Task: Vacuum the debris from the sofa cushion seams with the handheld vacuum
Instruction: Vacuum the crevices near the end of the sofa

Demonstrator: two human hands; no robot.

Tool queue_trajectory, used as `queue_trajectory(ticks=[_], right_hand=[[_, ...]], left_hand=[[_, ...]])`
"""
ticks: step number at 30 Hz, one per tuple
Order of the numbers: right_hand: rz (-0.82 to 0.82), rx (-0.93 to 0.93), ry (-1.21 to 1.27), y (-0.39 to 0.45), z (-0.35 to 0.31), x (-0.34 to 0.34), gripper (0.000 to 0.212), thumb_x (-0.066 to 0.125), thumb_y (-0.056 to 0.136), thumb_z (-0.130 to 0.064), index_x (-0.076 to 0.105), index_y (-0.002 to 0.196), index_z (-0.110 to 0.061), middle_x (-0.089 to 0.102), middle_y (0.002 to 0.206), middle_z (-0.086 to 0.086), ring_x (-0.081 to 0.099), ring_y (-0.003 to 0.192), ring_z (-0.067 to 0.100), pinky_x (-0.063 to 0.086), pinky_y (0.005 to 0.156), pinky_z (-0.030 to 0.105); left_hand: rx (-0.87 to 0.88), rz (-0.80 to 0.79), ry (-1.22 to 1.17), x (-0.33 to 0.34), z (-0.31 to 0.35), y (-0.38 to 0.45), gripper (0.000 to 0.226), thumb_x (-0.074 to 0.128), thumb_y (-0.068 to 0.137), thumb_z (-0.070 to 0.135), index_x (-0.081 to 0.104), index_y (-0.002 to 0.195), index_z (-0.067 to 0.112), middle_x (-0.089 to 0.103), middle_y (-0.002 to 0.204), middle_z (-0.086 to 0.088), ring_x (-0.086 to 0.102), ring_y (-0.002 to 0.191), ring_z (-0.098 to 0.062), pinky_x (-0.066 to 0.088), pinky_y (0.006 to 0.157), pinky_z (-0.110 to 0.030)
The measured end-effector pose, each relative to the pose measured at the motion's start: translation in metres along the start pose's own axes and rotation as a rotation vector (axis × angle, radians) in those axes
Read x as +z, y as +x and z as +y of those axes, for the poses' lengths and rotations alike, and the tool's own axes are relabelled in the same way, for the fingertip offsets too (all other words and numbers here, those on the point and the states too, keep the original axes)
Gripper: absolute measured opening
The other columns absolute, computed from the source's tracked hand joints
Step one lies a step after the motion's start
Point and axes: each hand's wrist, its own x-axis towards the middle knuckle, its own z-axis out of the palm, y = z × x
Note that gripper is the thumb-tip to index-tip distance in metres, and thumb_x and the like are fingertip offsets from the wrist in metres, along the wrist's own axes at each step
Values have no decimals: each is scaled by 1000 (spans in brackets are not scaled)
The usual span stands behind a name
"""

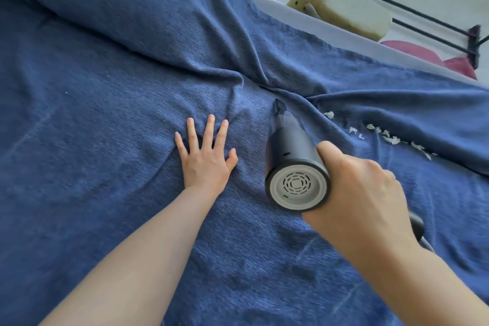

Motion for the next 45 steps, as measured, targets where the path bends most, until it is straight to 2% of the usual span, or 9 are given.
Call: queue_trajectory(ticks=[3, 9, 14, 18, 25, 28, 31, 39, 45], right_hand=[[-7, -22, -6, -4, 0, 0, 32, 56, 79, -42, 31, 77, -23, 36, 57, -7, 38, 58, 31, 31, 60, 35], [-21, -16, 19, 1, 7, 7, 31, 59, 79, -40, 34, 81, -22, 35, 58, -8, 38, 62, 32, 32, 61, 35], [28, 12, 45, -4, 19, 3, 32, 64, 74, -32, 35, 79, -20, 36, 57, -7, 29, 49, 21, 31, 59, 36], [11, 42, 30, -14, 37, -3, 32, 64, 75, -34, 35, 79, -21, 38, 58, -7, 41, 62, 34, 34, 61, 36], [6, -12, 28, -27, 61, -7, 35, 60, 74, -40, 30, 76, -23, 39, 55, -7, 42, 61, 32, 33, 60, 35], [13, -59, 76, -25, 65, -5, 36, 62, 72, -39, 30, 75, -23, 37, 53, -8, 37, 52, 27, 32, 57, 35], [10, -81, 75, -19, 67, -4, 39, 61, 74, -46, 30, 78, -23, 35, 57, -8, 29, 50, 20, 30, 60, 35], [1, -79, 91, 2, 68, 5, 32, 62, 77, -35, 33, 83, -21, 32, 61, -6, 38, 65, 34, 32, 62, 35], [65, -101, 52, -12, 76, -12, 36, 63, 74, -39, 31, 78, -22, 36, 58, -6, 38, 63, 34, 30, 60, 36]], left_hand=[[1, 12, 1, 1, 0, 0, 67, 17, 91, 52, 29, 152, 27, 26, 160, -3, 11, 147, -43, 6, 115, -64], [-22, 31, -14, 3, 4, -4, 64, 20, 93, 49, 31, 151, 25, 29, 158, -5, 15, 147, -42, 11, 115, -64], [-73, -18, -39, -1, 15, -10, 60, 13, 97, 47, 7, 155, 35, 3, 164, -3, -8, 149, -38, -1, 117, -61], [-116, -56, -107, -5, 40, -13, 62, 30, 99, 50, 2, 153, 41, -13, 163, -6, -18, 146, -42, -4, 116, -63], [-173, -132, -102, -5, 85, -15, 69, 29, 99, 54, -4, 155, 33, -17, 163, 0, -22, 141, -51, -6, 114, -66], [-180, -148, -89, -13, 92, -18, 64, 6, 95, 45, -5, 156, 29, -17, 163, -3, -21, 141, -52, -6, 113, -67], [-186, -137, -117, -14, 92, -21, 84, -19, 75, 52, -6, 155, 30, -16, 163, -1, -20, 142, -50, -9, 112, -65], [-182, -122, -64, 1, 88, -18, 76, 33, 96, 53, -10, 154, 31, -21, 162, 0, -23, 141, -49, -10, 113, -64], [-175, -122, -61, -2, 95, -18, 73, 30, 98, 54, -12, 154, 34, -21, 162, 4, -26, 141, -47, -7, 112, -68]])
